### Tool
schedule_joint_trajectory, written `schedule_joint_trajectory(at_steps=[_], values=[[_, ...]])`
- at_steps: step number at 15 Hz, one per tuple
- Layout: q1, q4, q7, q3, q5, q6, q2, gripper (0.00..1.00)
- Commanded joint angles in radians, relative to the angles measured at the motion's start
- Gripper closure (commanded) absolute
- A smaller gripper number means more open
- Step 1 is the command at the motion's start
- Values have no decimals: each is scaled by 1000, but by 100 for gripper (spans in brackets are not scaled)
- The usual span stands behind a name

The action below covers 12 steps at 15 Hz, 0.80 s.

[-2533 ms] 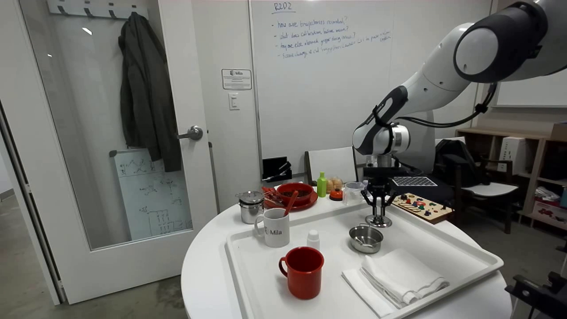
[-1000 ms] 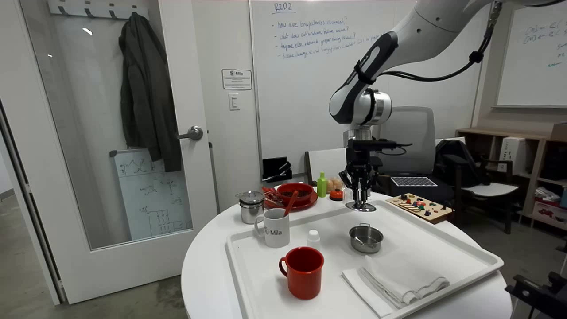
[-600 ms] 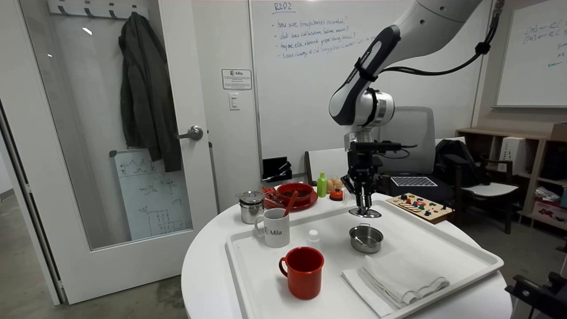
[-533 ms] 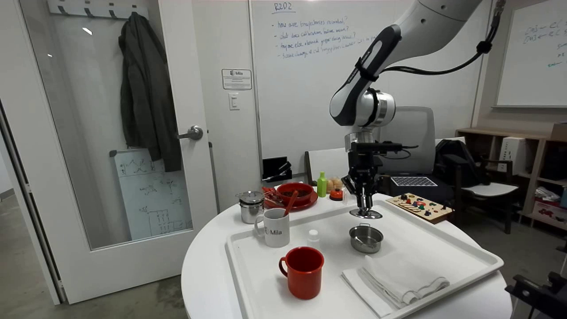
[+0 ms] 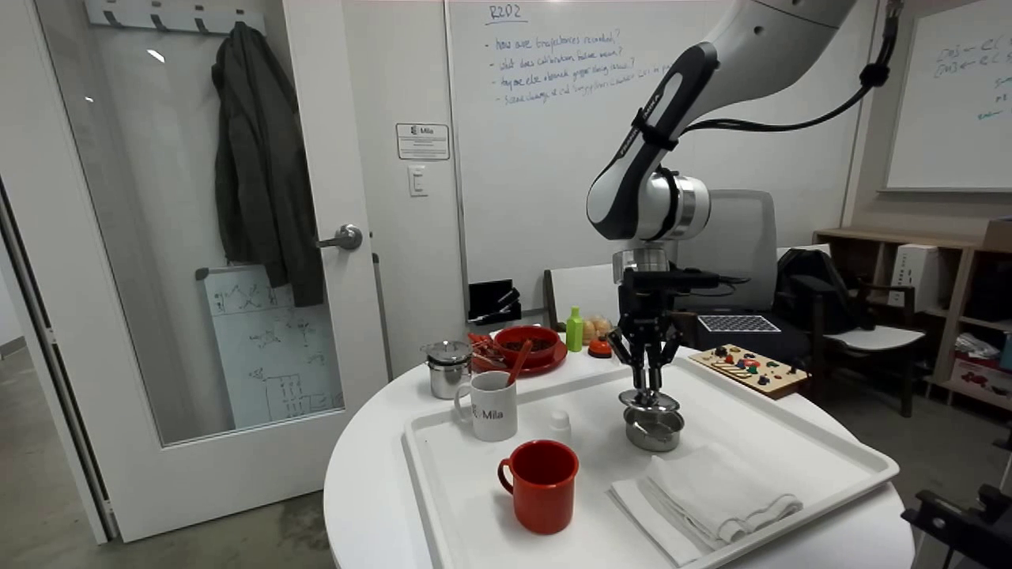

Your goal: Pick up the small silver lid from the table and put it on the silver pot.

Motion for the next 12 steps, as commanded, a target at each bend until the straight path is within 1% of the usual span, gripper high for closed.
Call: schedule_joint_trajectory(at_steps=[1,4,7,12], values=[[40,-48,79,-13,18,84,-12,95],[64,-58,151,-24,18,147,2,95],[70,-68,198,-30,25,184,10,95],[36,-97,210,-30,69,214,10,95]])
